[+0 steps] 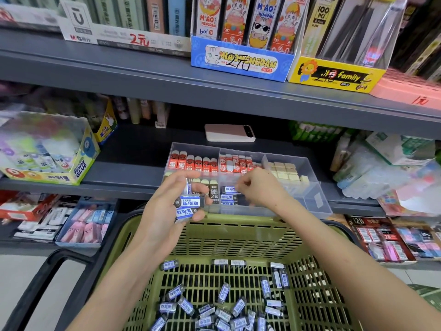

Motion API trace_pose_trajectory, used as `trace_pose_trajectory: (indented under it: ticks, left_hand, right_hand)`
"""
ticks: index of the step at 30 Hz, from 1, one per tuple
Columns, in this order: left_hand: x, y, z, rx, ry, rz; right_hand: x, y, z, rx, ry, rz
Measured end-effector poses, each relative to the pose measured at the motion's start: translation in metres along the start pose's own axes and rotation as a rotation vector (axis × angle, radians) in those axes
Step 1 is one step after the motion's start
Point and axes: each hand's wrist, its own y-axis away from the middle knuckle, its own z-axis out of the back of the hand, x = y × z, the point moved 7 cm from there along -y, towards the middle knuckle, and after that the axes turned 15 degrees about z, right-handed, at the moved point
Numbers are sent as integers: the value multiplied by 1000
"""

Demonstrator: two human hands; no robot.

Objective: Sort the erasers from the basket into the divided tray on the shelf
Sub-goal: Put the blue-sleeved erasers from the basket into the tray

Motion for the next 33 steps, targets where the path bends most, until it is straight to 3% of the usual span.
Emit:
trace_pose_trajectory:
  ticks: [16,19,22,28,30,33]
  left_hand:
    - [7,-2,-3,10,-2,19]
    - [7,-2,-4,18,0,14]
    - [8,-2,-7,47,-15,17]
    - [15,1,-18,158,-26,80]
    - [18,0,-20,178,-3,112]
    - [19,-2,-15,156,56,154]
  right_hand:
    - [2,9,-13,114,-234,27]
    - [17,13,9,-56,-177,126]
    - [48,28,28,-196,-480,287]
    - [90,34,20,14,-601,445]
    - [90,33,17,41,-671,436]
    - [72,28,27,-82,-786,352]
